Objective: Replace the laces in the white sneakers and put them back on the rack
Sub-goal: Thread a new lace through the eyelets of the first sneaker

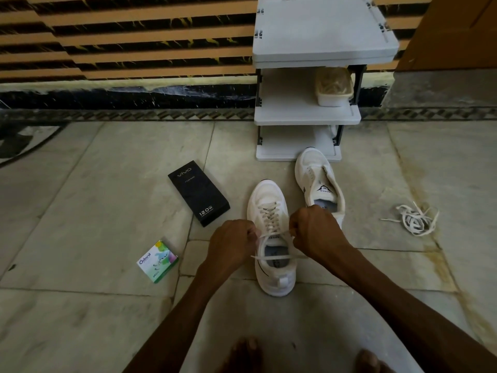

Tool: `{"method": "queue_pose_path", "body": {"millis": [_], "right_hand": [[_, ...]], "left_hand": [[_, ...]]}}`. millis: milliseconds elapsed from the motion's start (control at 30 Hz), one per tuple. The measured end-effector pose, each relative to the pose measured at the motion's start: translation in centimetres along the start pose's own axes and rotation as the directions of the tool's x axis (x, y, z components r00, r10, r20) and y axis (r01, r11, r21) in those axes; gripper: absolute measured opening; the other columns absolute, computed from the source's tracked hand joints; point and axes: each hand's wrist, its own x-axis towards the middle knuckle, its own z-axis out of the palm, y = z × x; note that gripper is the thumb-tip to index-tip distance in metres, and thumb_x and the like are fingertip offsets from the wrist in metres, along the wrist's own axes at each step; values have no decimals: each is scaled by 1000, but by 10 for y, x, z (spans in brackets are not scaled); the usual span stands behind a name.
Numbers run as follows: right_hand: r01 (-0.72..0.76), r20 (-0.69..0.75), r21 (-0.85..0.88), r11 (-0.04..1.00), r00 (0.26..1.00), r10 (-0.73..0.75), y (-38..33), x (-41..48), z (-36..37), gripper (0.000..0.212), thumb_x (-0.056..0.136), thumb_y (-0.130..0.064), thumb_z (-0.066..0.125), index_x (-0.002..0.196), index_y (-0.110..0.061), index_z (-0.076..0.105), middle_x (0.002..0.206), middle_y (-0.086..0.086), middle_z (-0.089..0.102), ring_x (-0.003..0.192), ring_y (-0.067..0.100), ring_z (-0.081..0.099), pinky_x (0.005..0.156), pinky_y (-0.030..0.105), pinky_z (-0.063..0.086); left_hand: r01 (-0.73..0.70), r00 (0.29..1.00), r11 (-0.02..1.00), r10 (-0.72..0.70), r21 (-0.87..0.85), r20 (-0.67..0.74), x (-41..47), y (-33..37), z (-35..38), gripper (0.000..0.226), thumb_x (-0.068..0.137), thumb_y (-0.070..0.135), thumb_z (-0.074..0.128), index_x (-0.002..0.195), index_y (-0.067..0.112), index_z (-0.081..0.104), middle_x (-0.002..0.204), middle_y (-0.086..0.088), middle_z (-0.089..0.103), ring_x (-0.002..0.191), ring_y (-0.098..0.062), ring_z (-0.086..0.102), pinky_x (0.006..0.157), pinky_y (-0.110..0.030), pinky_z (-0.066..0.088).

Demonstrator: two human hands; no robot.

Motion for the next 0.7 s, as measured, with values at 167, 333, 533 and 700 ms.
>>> {"method": "queue_pose_path", "body": {"millis": [167,333,533,700], "right_hand": [[104,161,111,988,980,-121,10,1,-10,17,87,-11,62,100,-12,73,105,5,71,95,17,65,87,25,51],[-67,120,691,720,993,-23,16,-5,-30,24,95,-8,55,82,-16,75,87,-12,70,82,-4,60,67,5,43],[-124,121,991,45,990,69,9,-1,-13,22,96,-6,52,88,-7,72,101,6,73,102,20,65,90,30,51],[-111,115,992,-66,991,70,-2,5,5,20,96,-7,51,91,-11,71,94,7,73,89,21,69,85,34,53]], "left_hand": [[114,976,853,1,-510,219,-7,-2,-17,31,101,25,48,75,22,65,69,12,63,69,0,58,65,-16,41],[39,996,628,33,-777,77,-8,-2,-25,22,98,18,54,89,22,73,94,7,73,94,-8,66,83,-22,51],[10,999,476,-40,-879,-10,-9,16,-9,17,94,16,60,105,18,73,99,2,75,94,-12,71,75,-22,55],[-53,971,538,-168,-841,-169,-3,26,6,10,89,22,66,96,26,73,93,8,75,87,-8,71,77,-27,58]]}}
